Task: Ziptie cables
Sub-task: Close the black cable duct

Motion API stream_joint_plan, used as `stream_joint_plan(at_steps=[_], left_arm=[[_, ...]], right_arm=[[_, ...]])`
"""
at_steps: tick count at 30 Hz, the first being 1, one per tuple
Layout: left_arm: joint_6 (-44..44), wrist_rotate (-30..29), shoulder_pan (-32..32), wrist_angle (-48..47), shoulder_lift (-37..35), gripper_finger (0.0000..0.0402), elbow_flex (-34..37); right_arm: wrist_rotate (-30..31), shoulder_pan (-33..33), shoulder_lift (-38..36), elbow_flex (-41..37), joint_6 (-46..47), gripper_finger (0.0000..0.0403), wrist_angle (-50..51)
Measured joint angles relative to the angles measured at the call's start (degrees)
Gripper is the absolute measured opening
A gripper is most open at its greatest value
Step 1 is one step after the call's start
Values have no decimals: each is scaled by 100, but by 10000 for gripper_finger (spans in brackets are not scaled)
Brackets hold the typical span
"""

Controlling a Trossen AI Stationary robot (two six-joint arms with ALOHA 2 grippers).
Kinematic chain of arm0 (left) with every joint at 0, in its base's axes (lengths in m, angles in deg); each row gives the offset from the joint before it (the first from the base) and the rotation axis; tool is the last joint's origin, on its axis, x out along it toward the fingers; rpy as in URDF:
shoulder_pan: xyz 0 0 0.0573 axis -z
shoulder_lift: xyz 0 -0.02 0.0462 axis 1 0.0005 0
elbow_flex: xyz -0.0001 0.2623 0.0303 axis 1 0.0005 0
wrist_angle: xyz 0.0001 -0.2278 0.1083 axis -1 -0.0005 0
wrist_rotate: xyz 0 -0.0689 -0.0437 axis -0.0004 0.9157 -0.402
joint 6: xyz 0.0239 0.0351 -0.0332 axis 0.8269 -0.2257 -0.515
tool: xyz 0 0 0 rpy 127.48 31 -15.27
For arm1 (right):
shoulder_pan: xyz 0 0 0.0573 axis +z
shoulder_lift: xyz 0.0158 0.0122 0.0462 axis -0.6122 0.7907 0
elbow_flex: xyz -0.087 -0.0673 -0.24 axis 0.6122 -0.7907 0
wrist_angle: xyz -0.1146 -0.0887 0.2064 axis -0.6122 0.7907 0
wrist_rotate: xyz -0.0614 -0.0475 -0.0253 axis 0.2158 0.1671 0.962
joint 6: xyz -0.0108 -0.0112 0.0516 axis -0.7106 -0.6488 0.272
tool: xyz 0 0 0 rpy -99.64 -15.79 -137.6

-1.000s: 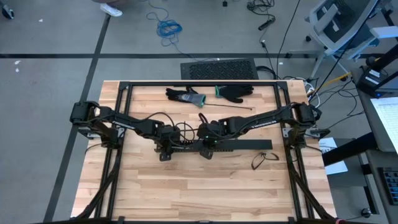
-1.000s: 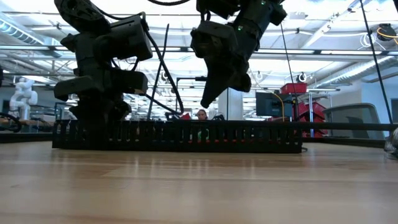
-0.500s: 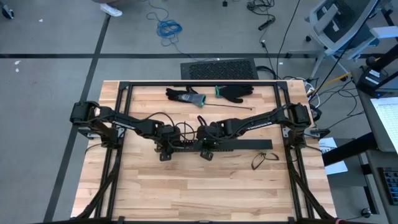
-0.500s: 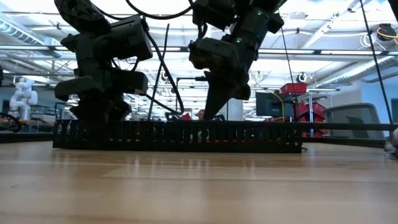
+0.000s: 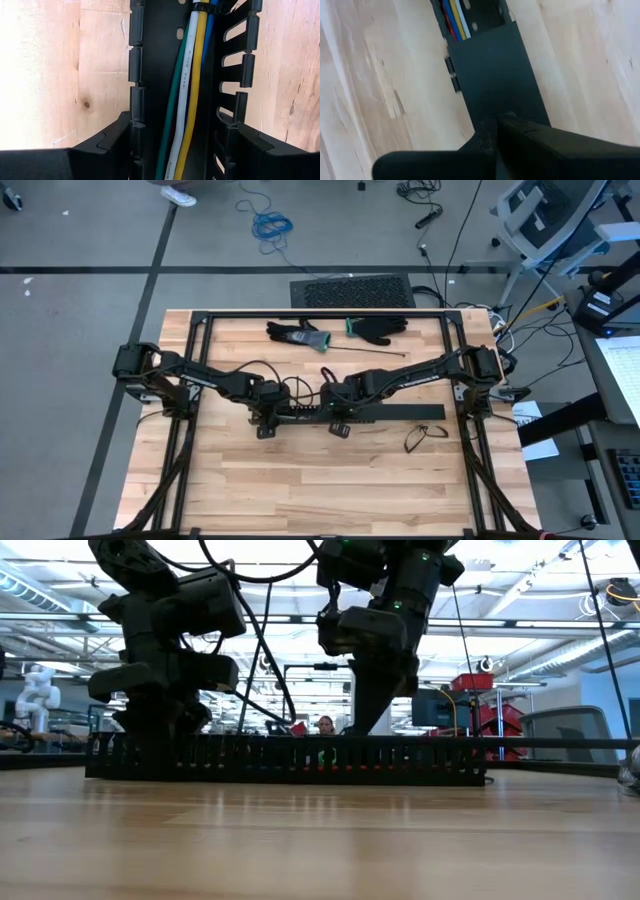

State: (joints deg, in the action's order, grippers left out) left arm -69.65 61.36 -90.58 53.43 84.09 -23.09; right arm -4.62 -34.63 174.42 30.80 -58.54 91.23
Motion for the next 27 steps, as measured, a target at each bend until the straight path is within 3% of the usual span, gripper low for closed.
stream_joint_plan(at_steps=[27], left_arm=[[13,2,2,-267,-2,236,-9]], right_arm=[[-6,-2,9,-9,-173,0,851]])
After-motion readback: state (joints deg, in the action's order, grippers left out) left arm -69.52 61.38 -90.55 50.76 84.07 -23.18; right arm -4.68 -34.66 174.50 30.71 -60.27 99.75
